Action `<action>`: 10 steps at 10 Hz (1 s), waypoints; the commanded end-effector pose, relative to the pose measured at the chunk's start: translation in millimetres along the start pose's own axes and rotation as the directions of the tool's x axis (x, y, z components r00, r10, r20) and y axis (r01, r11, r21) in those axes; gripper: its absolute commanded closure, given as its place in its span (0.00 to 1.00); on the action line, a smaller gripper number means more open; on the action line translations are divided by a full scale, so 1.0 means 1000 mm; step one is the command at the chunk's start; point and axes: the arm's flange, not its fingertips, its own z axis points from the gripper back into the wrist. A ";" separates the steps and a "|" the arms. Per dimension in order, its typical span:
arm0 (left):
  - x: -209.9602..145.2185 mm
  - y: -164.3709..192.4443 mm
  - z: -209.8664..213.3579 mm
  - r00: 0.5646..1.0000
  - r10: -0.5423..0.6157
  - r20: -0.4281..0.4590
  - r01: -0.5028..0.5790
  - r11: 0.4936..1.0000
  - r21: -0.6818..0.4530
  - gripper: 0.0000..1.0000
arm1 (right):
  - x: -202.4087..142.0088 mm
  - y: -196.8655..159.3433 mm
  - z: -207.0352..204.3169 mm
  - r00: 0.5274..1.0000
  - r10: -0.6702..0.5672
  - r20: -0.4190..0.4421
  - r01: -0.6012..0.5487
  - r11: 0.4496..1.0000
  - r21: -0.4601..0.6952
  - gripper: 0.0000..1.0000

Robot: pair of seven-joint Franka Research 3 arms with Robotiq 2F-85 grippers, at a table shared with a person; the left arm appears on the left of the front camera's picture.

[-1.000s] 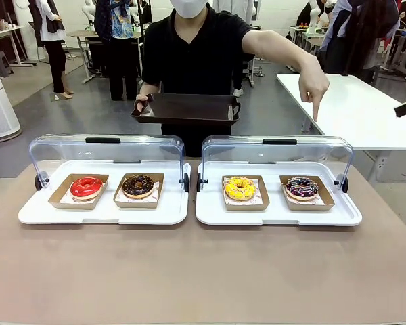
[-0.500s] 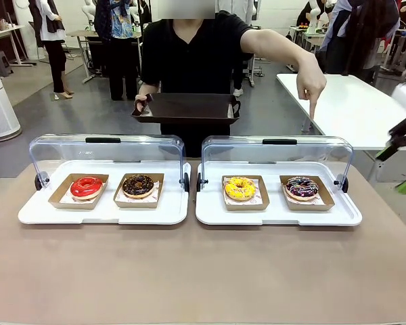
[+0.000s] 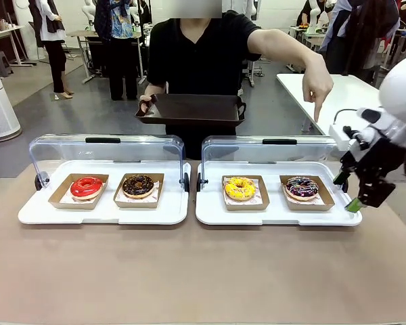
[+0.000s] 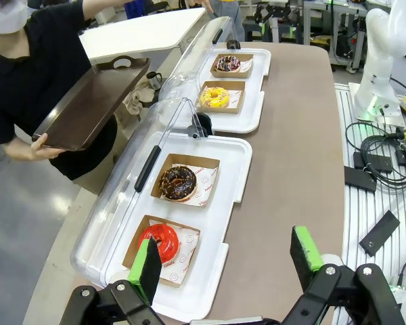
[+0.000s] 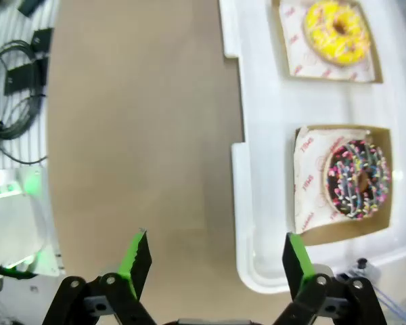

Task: Provide the desired donut to the person.
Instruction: Pick up and lift the Paper togo box containing the Donut pointed at by the person.

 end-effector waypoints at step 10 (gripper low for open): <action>0.001 0.000 0.001 1.000 -0.002 0.004 0.002 1.000 -0.001 0.00 | -0.001 -0.010 -0.009 1.000 -0.015 -0.026 0.015 1.000 -0.001 0.00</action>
